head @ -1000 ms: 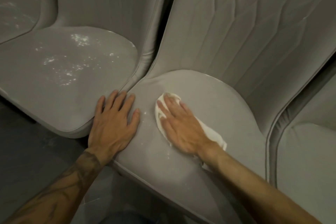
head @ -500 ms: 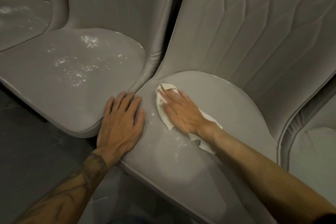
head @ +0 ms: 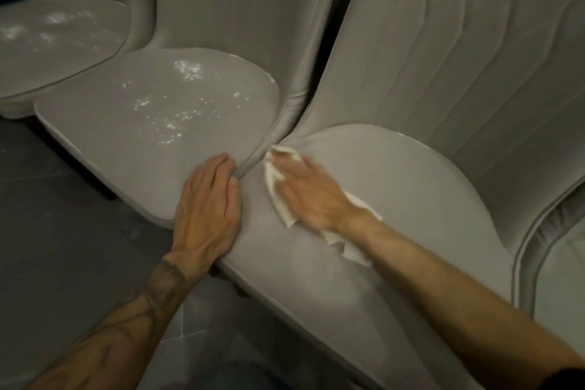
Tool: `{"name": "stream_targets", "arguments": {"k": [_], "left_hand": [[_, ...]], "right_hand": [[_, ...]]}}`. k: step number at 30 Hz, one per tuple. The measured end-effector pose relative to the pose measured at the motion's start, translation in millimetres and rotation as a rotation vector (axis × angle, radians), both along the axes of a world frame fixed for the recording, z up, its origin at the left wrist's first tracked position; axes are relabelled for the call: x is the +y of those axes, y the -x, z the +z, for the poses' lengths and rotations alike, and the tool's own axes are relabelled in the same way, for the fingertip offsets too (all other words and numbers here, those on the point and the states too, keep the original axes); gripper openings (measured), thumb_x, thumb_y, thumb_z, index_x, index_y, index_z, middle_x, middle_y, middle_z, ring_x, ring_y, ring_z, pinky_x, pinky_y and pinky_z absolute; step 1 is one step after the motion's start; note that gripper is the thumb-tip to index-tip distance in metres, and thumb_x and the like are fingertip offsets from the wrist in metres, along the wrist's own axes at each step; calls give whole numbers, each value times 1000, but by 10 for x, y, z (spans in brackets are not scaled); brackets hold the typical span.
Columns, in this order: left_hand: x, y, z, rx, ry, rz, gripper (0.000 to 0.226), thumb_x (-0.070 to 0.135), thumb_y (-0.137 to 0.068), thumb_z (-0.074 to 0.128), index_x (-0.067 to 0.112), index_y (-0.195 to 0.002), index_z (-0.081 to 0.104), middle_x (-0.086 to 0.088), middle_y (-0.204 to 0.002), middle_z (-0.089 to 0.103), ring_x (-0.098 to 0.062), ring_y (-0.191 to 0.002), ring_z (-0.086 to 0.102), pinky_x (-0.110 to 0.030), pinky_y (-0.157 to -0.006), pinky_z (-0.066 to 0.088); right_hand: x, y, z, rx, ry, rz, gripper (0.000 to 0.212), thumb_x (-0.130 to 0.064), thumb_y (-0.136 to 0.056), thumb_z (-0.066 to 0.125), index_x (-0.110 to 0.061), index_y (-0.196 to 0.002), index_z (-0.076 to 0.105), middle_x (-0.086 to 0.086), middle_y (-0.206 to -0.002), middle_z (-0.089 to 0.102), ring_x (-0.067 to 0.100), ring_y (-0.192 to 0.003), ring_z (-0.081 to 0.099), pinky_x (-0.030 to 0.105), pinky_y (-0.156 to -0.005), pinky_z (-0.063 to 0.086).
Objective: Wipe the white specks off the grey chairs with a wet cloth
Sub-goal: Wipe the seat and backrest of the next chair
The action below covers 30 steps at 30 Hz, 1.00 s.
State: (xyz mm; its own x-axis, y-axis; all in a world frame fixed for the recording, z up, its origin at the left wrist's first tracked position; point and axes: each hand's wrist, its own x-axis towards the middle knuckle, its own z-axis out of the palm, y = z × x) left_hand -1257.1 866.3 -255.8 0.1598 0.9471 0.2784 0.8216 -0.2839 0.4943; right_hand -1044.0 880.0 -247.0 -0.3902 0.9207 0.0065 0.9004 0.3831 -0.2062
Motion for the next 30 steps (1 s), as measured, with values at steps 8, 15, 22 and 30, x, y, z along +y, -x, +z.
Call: {"name": "stream_targets", "arguments": {"k": [8,15,22,30], "left_hand": [[-18,9,-29,-89,-10,-7,61,35,-103,23,3,-144,56,-15,-150,55,-32,-139,51,-49,-123,33],[-4,37,-20,-132,-2,-22,54,29,-105,29,3,-142,58,-13,-151,55,-31,-141,50,-43,-124,31],[25,129,14,-262,90,-76,54,30,-105,26,7,-144,56,-8,-154,51,-19,-143,43,-22,-122,22],[27,175,101,-373,193,-96,57,39,-104,25,14,-146,54,2,-148,52,-16,-140,45,-28,-123,28]], "right_hand": [[-690,582,-8,-57,-42,214,49,-25,-107,35,-5,-151,44,17,-162,35,34,-154,27,53,-124,20],[-582,192,203,17,66,-90,57,-31,-113,24,-16,-166,11,-1,-175,3,12,-162,-1,36,-130,-8],[-1004,632,123,12,6,169,56,-30,-109,31,-10,-161,29,7,-166,32,22,-155,25,39,-130,5],[-1017,1056,99,-62,-77,95,55,-30,-109,27,-8,-158,36,14,-164,35,30,-154,26,48,-127,17]]}}
